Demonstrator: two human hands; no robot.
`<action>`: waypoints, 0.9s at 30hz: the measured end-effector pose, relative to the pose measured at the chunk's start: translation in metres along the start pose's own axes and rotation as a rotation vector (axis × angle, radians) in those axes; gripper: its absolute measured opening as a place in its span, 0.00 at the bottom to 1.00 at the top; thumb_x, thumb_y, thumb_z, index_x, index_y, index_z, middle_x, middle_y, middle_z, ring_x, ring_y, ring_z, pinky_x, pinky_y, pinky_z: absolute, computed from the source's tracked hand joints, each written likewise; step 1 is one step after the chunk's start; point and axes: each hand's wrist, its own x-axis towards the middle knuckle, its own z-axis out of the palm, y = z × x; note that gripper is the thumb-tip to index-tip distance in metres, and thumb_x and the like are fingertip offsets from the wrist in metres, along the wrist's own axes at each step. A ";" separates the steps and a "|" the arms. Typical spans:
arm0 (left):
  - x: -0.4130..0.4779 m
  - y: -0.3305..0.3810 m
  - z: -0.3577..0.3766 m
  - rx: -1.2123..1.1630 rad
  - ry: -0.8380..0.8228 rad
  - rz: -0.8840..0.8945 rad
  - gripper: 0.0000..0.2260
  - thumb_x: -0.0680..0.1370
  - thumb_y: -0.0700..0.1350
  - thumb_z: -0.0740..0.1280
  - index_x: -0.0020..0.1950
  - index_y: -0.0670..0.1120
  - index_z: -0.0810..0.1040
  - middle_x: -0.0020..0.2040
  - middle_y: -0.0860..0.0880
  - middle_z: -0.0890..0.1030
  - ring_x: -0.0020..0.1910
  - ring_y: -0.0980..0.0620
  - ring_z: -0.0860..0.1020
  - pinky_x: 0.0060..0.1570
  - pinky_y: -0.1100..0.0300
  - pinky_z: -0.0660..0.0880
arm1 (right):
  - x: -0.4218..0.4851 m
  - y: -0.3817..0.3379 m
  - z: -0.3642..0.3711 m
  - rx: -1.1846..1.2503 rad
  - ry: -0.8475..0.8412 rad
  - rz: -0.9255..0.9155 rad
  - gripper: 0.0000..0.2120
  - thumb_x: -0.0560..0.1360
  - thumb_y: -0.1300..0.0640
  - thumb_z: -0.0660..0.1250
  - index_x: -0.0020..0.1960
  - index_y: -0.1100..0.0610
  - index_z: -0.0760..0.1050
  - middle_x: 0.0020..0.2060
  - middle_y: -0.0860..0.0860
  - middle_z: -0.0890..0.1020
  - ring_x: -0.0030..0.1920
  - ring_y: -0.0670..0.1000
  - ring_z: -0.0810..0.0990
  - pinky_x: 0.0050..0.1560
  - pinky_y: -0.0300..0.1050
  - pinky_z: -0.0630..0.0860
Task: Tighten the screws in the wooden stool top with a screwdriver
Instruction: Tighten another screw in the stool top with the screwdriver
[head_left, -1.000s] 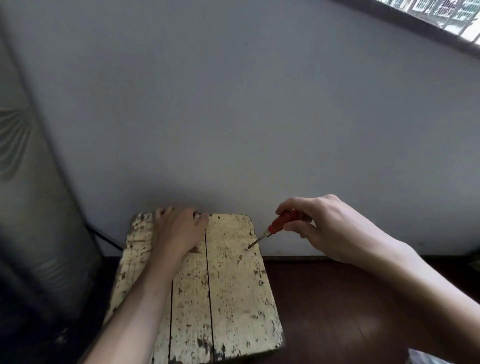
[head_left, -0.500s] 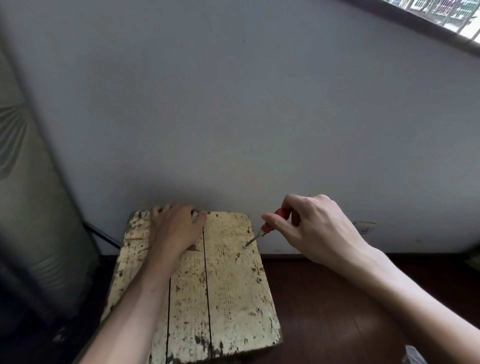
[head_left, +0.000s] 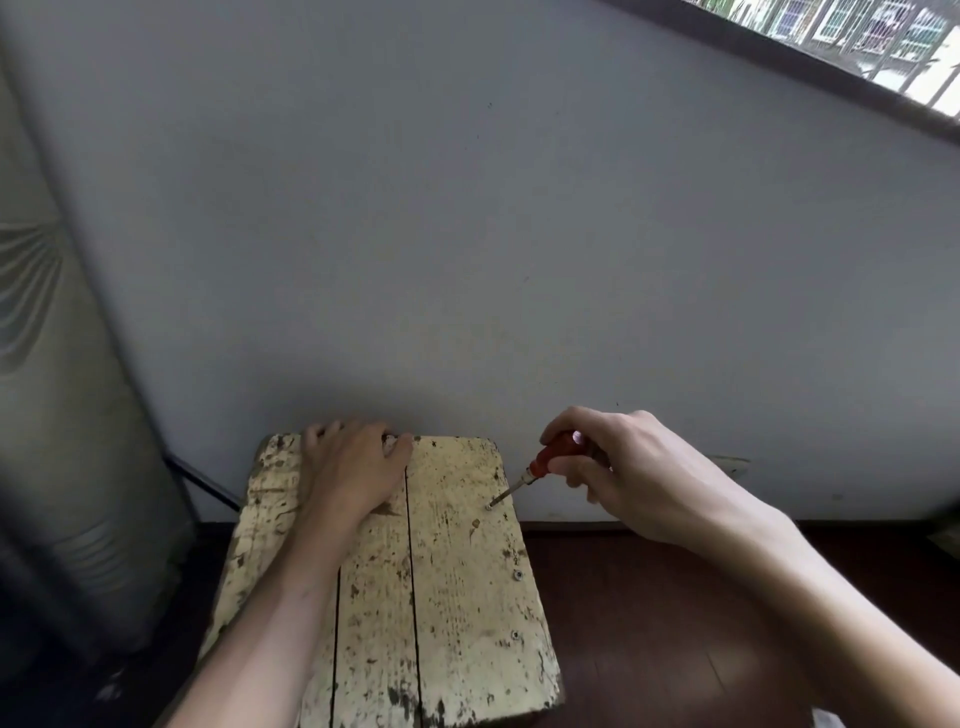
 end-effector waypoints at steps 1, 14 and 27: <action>0.000 0.000 0.000 0.002 -0.002 -0.002 0.20 0.82 0.63 0.55 0.59 0.55 0.82 0.59 0.50 0.83 0.62 0.48 0.75 0.62 0.50 0.60 | 0.000 -0.001 0.002 -0.005 0.016 0.001 0.05 0.81 0.49 0.68 0.56 0.47 0.79 0.34 0.42 0.82 0.34 0.44 0.82 0.40 0.41 0.79; 0.000 0.002 -0.001 -0.012 -0.008 -0.011 0.20 0.82 0.62 0.55 0.60 0.55 0.83 0.59 0.51 0.82 0.63 0.48 0.74 0.63 0.49 0.58 | 0.002 -0.012 0.021 -0.035 0.207 -0.031 0.11 0.79 0.43 0.70 0.56 0.47 0.80 0.46 0.41 0.79 0.42 0.42 0.74 0.48 0.45 0.76; 0.001 0.002 -0.003 -0.003 -0.018 -0.019 0.21 0.82 0.63 0.55 0.60 0.55 0.82 0.60 0.50 0.82 0.63 0.47 0.74 0.64 0.49 0.59 | 0.001 0.001 -0.002 -0.091 0.065 -0.020 0.06 0.81 0.46 0.68 0.54 0.47 0.79 0.35 0.37 0.79 0.40 0.46 0.80 0.43 0.46 0.78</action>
